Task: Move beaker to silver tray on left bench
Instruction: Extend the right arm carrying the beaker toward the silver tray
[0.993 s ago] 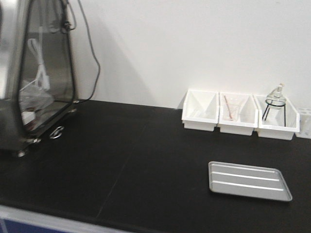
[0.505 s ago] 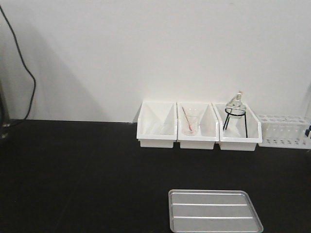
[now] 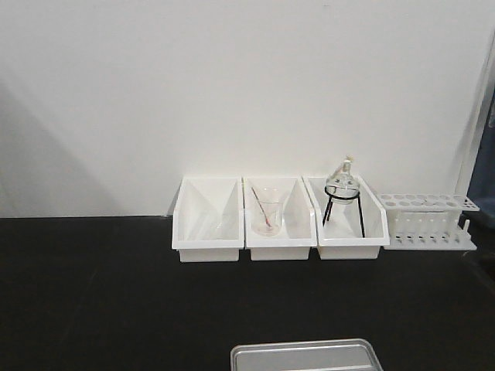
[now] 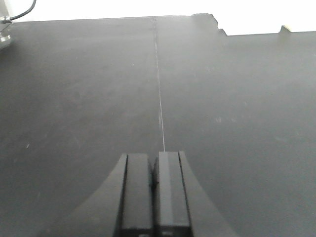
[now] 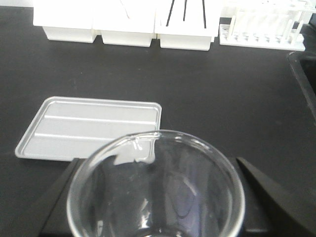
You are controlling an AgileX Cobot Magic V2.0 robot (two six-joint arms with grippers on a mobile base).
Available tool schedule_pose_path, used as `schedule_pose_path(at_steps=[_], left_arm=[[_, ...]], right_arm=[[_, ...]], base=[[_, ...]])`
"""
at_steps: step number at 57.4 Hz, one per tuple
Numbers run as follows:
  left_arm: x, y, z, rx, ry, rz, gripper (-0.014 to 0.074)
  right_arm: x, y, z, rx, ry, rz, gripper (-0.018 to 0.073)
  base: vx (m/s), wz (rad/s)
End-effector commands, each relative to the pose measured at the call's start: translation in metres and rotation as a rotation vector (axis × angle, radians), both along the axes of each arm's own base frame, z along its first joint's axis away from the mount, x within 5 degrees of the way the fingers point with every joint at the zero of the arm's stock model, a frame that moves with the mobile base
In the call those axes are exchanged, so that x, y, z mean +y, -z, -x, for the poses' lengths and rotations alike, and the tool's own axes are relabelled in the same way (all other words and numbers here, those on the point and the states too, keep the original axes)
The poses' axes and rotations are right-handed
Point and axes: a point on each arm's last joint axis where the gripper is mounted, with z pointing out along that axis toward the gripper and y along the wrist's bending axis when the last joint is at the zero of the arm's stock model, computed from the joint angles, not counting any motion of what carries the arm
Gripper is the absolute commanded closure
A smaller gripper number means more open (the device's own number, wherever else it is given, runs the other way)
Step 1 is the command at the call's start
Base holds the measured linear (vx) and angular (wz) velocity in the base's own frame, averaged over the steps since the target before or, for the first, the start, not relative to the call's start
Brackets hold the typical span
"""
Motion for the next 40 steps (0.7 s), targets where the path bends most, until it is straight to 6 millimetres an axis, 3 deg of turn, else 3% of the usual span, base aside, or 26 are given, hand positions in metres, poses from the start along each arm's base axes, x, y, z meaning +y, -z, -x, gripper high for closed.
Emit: schedule_pose_path(at_steps=[1,40], left_arm=[[-0.0006,0.0017,-0.0014,-0.065,0.009,0.003,0.0595],[-0.0006,0.0017,-0.0014,-0.065,0.009,0.003,0.0595]], right_arm=[[0.0015,-0.015,-0.0019,-0.094,-0.027,-0.001,0.0563],[0.0024,-0.0161,-0.0021,-0.105,-0.035,-0.006,0.0563]], base=[[0.13,0.0],[0.04,0.01]])
